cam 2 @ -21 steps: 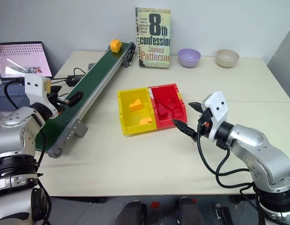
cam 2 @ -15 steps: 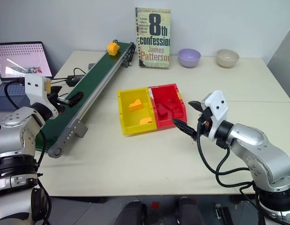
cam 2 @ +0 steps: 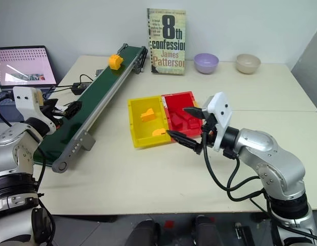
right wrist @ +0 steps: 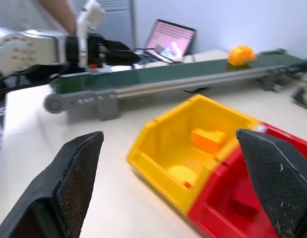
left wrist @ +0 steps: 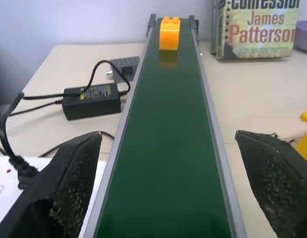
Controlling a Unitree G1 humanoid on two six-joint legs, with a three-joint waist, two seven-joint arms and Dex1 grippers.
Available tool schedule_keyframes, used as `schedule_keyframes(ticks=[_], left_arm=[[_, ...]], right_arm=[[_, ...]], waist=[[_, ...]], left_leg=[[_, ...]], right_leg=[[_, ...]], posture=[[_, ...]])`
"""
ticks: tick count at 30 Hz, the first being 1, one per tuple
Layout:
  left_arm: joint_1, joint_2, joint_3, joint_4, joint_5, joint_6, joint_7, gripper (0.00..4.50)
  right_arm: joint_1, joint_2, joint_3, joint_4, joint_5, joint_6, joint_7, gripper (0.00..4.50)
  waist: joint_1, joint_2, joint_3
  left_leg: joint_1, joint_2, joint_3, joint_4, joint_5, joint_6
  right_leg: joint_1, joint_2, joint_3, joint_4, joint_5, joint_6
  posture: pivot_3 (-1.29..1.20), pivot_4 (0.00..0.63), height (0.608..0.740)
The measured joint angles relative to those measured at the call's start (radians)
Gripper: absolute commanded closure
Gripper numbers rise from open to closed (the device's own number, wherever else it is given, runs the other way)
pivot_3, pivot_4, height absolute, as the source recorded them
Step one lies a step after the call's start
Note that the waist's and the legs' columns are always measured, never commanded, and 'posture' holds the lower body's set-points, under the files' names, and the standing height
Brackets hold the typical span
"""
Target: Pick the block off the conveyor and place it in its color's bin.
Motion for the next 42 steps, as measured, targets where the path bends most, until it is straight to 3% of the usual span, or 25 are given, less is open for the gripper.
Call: schedule_keyframes(ticks=[42], left_arm=[[-0.081, 0.013, -0.062, 0.152, 0.037, -0.055, -0.056, 0.01]], right_arm=[[-0.017, 0.028, 0.022, 0.003, 0.046, -0.014, 0.032, 0.0]], waist=[[-0.001, 0.0, 0.0]], left_leg=[[0.0, 0.0, 0.0, 0.0, 0.0, 0.0]], right_leg=[[0.0, 0.0, 0.0, 0.0, 0.0, 0.0]], posture=[[0.0, 0.15, 0.74]])
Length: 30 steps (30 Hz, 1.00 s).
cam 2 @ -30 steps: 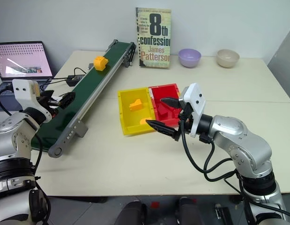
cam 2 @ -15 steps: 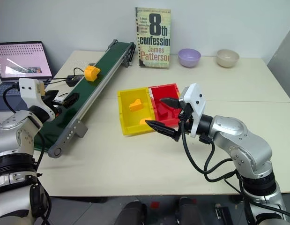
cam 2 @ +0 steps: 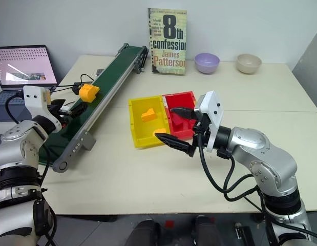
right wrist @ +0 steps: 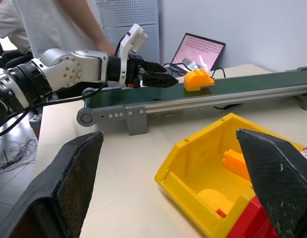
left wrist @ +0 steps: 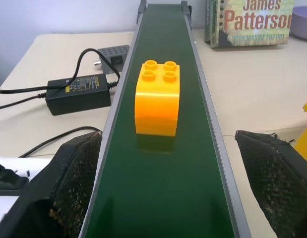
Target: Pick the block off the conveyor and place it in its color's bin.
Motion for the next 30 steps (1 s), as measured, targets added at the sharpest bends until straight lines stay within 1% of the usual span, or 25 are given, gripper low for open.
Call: schedule_keyframes(ticks=[7, 8, 10, 14, 17, 19, 22, 27, 30], left_arm=[[0.0, 0.006, -0.004, 0.012, 0.009, -0.005, -0.007, 0.01], [0.0, 0.007, -0.006, 0.015, 0.012, -0.007, -0.007, 0.29], [-0.001, 0.007, -0.009, 0.031, 0.016, -0.017, -0.009, 0.49], [0.0, 0.009, -0.013, 0.036, 0.02, -0.019, -0.02, 1.38], [0.009, 0.011, -0.019, 0.036, 0.028, -0.019, -0.006, 1.92], [0.046, 0.011, -0.017, 0.022, 0.032, -0.017, 0.012, 2.42], [0.091, 0.011, -0.002, -0.015, 0.021, 0.003, 0.024, 2.96], [0.154, 0.011, 0.024, -0.122, 0.001, 0.057, 0.041, 2.95], [0.14, 0.011, 0.023, -0.164, -0.011, 0.095, 0.04, 2.95]], right_arm=[[-0.002, -0.001, 0.0, -0.003, 0.0, 0.0, 0.003, 0.0], [-0.002, -0.001, 0.0, -0.003, 0.0, 0.0, 0.003, 0.0], [-0.002, -0.001, 0.0, -0.003, 0.0, 0.0, 0.003, 0.0], [-0.002, -0.001, 0.0, -0.008, 0.001, 0.003, 0.003, 0.0], [-0.002, -0.001, 0.0, -0.008, 0.002, 0.006, 0.003, 0.0], [-0.002, 0.0, 0.0, -0.009, 0.003, 0.007, 0.001, 0.0], [-0.002, 0.0, -0.002, -0.009, 0.003, 0.01, -0.004, 0.0], [-0.002, 0.0, -0.005, -0.009, 0.004, 0.015, -0.015, 0.0], [0.007, -0.007, -0.006, -0.011, -0.001, 0.016, -0.019, 0.0]], waist=[[0.0, 0.0, 0.0], [0.0, 0.0, 0.0], [0.0, 0.0, 0.0], [0.0, 0.0, 0.0], [0.0, 0.0, 0.0], [0.0, 0.0, 0.0], [-0.001, 0.0, 0.0], [0.001, 0.0, 0.0], [0.004, 0.0, 0.0]], left_leg=[[0.0, 0.0, 0.0, 0.0, 0.0, 0.0], [0.0, 0.0, 0.0, 0.0, 0.0, 0.0], [0.0, 0.0, 0.0, 0.0, 0.0, 0.0], [0.0, 0.0, 0.0, 0.0, 0.0, 0.0], [0.0, 0.0, 0.0, 0.0, 0.0, 0.0], [0.0, 0.0, 0.001, 0.0, 0.0, 0.0], [0.0, 0.001, 0.0, 0.0, 0.0, 0.0], [0.0, 0.001, -0.002, 0.0, 0.0, 0.0], [0.0, 0.0, -0.002, 0.0, 0.0, 0.0]], right_leg=[[0.0, 0.0, 0.0, 0.0, 0.0, 0.0], [0.0, 0.0, 0.0, 0.0, 0.0, 0.0], [0.0, 0.0, 0.0, 0.0, 0.0, 0.0], [0.0, 0.0, 0.0, 0.0, 0.0, 0.0], [0.0, 0.0, 0.0, 0.0, 0.0, 0.0], [0.0, 0.0, 0.0, 0.0, 0.0, 0.0], [0.0, -0.003, 0.001, 0.0, 0.0, 0.0], [0.0, -0.003, 0.0, 0.0, 0.0, 0.0], [0.0, -0.003, 0.0, 0.0, 0.0, 0.0]], posture=[[0.0, 0.15, 0.74], [0.0, 0.15, 0.74], [0.0, 0.15, 0.74], [0.0, 0.15, 0.74], [0.0, 0.15, 0.74], [0.0, 0.15, 0.74], [0.0, 0.15, 0.74], [0.0, 0.15, 0.74], [0.0, 0.15, 0.74]])
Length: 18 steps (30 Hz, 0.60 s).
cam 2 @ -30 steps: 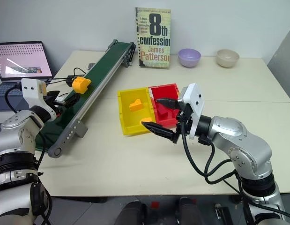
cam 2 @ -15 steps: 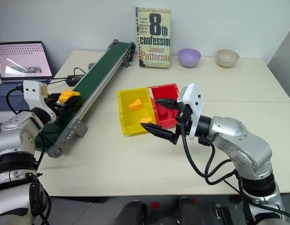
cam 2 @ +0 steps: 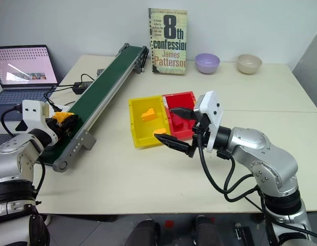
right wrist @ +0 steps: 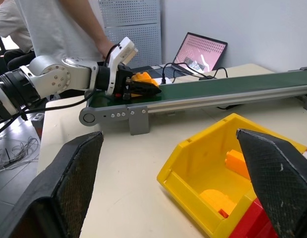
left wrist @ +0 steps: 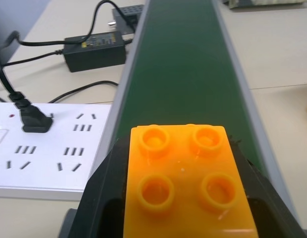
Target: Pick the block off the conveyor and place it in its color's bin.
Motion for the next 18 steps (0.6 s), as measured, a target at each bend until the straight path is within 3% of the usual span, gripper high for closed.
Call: schedule_keyframes(ticks=[4, 11, 16, 18], left_arm=[[-0.115, -0.003, -0.054, -0.085, -0.047, 0.084, -0.058, 2.95], [-0.274, -0.1, -0.301, -0.142, -0.054, 0.118, -0.234, 2.95], [-0.347, -0.121, -0.472, 0.005, 0.072, -0.06, -0.371, 2.95], [-0.365, -0.142, -0.509, 0.082, 0.11, -0.137, -0.406, 2.25]], right_arm=[[0.04, -0.038, -0.008, -0.018, -0.015, 0.011, -0.03, 0.0], [0.125, -0.048, -0.062, -0.136, 0.006, 0.076, -0.135, 0.0], [0.173, -0.052, -0.07, -0.184, 0.006, 0.105, -0.193, 0.0], [0.185, -0.049, -0.07, -0.201, 0.006, 0.115, -0.217, 0.0]], waist=[[0.009, 0.0, 0.0], [0.001, 0.0, 0.0], [-0.004, 0.0, 0.0], [-0.005, 0.0, 0.0]], left_leg=[[-0.001, -0.002, 0.001, 0.0, 0.0, 0.0], [0.0, -0.002, 0.005, 0.0, 0.0, 0.0], [0.0, -0.002, 0.004, 0.0, 0.0, 0.0], [0.0, -0.002, 0.004, 0.0, 0.0, 0.0]], right_leg=[[0.0, 0.002, 0.0, -0.001, 0.0, 0.0], [0.0, 0.003, 0.001, -0.002, 0.0, 0.001], [0.0, 0.007, 0.0, -0.001, 0.0, 0.0], [-0.001, 0.008, 0.0, 0.0, 0.0, 0.0]], posture=[[0.0, 0.15, 0.74], [0.0, 0.15, 0.74], [0.0, 0.15, 0.74], [0.0, 0.15, 0.74]])
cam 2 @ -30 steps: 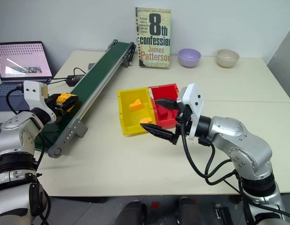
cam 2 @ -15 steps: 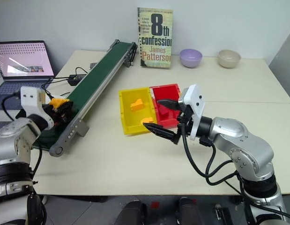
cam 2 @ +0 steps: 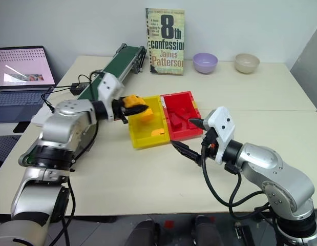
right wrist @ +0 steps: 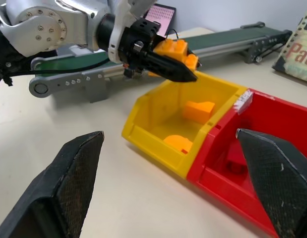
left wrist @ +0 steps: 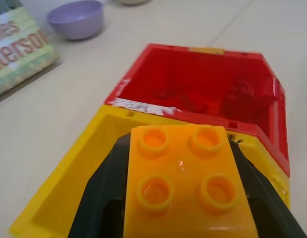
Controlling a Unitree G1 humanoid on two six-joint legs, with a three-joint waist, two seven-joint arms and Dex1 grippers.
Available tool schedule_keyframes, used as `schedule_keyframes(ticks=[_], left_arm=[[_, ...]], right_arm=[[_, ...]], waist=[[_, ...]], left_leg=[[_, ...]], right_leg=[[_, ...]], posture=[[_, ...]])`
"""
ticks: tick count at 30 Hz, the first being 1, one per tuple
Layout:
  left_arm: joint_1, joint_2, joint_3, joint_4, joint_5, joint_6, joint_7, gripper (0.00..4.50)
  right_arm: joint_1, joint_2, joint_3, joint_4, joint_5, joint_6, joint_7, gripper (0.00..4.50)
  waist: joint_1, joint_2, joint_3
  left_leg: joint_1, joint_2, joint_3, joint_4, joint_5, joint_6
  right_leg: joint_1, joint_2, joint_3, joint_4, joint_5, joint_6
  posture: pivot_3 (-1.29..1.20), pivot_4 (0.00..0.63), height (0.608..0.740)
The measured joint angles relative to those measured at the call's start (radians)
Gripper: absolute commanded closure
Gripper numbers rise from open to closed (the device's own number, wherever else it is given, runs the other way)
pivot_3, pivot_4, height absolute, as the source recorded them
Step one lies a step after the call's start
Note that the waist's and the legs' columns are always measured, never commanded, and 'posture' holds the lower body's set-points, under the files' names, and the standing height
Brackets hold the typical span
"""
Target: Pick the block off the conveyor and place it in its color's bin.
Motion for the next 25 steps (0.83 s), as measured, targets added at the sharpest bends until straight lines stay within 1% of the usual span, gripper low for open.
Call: schedule_keyframes(ticks=[1, 3, 5, 6, 7, 8, 10, 11, 14, 16, 21, 25], left_arm=[[-0.007, -0.009, -0.01, 0.036, 0.015, -0.033, -0.015, 2.11], [-0.028, -0.023, -0.013, 0.104, 0.032, -0.082, -0.039, 1.65], [-0.053, -0.031, -0.013, 0.153, 0.038, -0.115, -0.057, 1.35], [-0.064, -0.032, -0.013, 0.167, 0.042, -0.127, -0.062, 1.08], [-0.071, -0.032, -0.012, 0.175, 0.047, -0.138, -0.069, 1.01], [-0.077, -0.033, -0.012, 0.182, 0.05, -0.147, -0.078, 0.71], [-0.082, -0.032, -0.01, 0.195, 0.052, -0.154, -0.088, 0.36], [-0.082, -0.032, -0.005, 0.199, 0.053, -0.154, -0.095, 0.08], [-0.082, -0.009, 0.008, 0.196, 0.049, -0.14, -0.126, 0.01], [-0.079, 0.033, 0.017, 0.166, 0.046, -0.093, -0.162, 0.01], [0.002, 0.225, 0.046, -0.049, -0.004, 0.071, -0.301, 0.01], [0.102, 0.311, 0.079, -0.21, -0.046, 0.134, -0.344, 0.01]], right_arm=[[0.005, 0.002, -0.002, -0.007, 0.0, 0.002, -0.013, 0.0], [0.027, 0.01, -0.004, -0.033, 0.002, 0.008, -0.043, 0.0], [0.037, 0.015, -0.004, -0.05, 0.011, 0.02, -0.066, 0.0], [0.037, 0.015, -0.005, -0.057, 0.018, 0.024, -0.077, 0.0], [0.038, 0.015, -0.007, -0.065, 0.026, 0.026, -0.087, 0.0], [0.038, 0.015, -0.01, -0.073, 0.029, 0.028, -0.093, 0.0], [0.038, 0.012, -0.014, -0.079, 0.031, 0.033, -0.103, 0.0], [0.037, 0.01, -0.017, -0.079, 0.034, 0.037, -0.107, 0.0], [0.027, -0.012, -0.022, -0.075, 0.039, 0.043, -0.099, 0.0], [0.023, -0.032, -0.031, -0.067, 0.043, 0.043, -0.081, 0.0], [0.007, -0.111, -0.071, 0.01, 0.052, 0.024, 0.011, 0.0], [-0.003, -0.184, -0.078, 0.082, 0.029, -0.024, 0.121, 0.0]], waist=[[-0.001, 0.0, 0.0], [-0.001, 0.0, 0.0], [0.0, 0.0, 0.0], [0.0, 0.0, 0.0], [0.0, 0.0, 0.0], [0.0, 0.0, 0.0], [0.0, 0.0, 0.0], [0.0, 0.0, 0.0], [-0.001, 0.0, 0.0], [-0.002, 0.0, 0.0], [-0.006, 0.001, 0.0], [0.0, 0.001, 0.0]], left_leg=[[0.0, 0.0, 0.0, 0.0, 0.0, 0.0], [-0.001, 0.0, -0.001, 0.0, 0.0, 0.0], [-0.002, 0.0, -0.001, 0.0, 0.0, 0.0], [-0.002, 0.001, -0.001, 0.0, 0.0, 0.0], [-0.001, 0.001, -0.001, 0.0, 0.0, 0.0], [-0.001, 0.001, -0.001, 0.0, 0.0, 0.0], [-0.002, 0.001, 0.0, 0.0, 0.0, 0.0], [-0.002, 0.001, 0.0, 0.0, 0.0, 0.0], [-0.002, 0.001, 0.0, 0.0, 0.0, 0.0], [-0.002, 0.001, 0.0, 0.0, 0.0, 0.0], [-0.001, 0.002, -0.001, -0.001, 0.0, 0.0], [-0.001, 0.002, -0.001, -0.001, 0.0, 0.0]], right_leg=[[0.0, 0.001, 0.0, 0.0, 0.0, 0.0], [-0.001, 0.001, 0.0, 0.0, 0.0, 0.0], [-0.001, 0.001, 0.0, 0.0, 0.0, 0.0], [-0.001, 0.0, 0.0, -0.001, 0.0, 0.0], [-0.001, -0.001, 0.0, -0.001, 0.0, 0.0], [-0.001, -0.001, 0.0, -0.001, 0.0, 0.0], [-0.001, -0.002, 0.001, -0.001, 0.0, 0.0], [-0.001, -0.002, 0.001, -0.001, 0.0, 0.0], [-0.001, -0.003, 0.001, -0.001, 0.0, 0.0], [-0.001, -0.002, 0.0, -0.001, 0.0, 0.0], [-0.001, -0.001, 0.0, -0.001, 0.0, 0.0], [-0.001, -0.002, 0.0, -0.002, -0.001, 0.001]], posture=[[0.0, 0.15, 0.74], [0.0, 0.15, 0.74], [0.0, 0.15, 0.74], [0.0, 0.15, 0.74], [0.0, 0.15, 0.74], [0.0, 0.15, 0.74], [0.0, 0.15, 0.74], [0.0, 0.15, 0.74], [0.0, 0.15, 0.74], [0.0, 0.15, 0.74], [0.0, 0.15, 0.74], [0.0, 0.15, 0.74]])
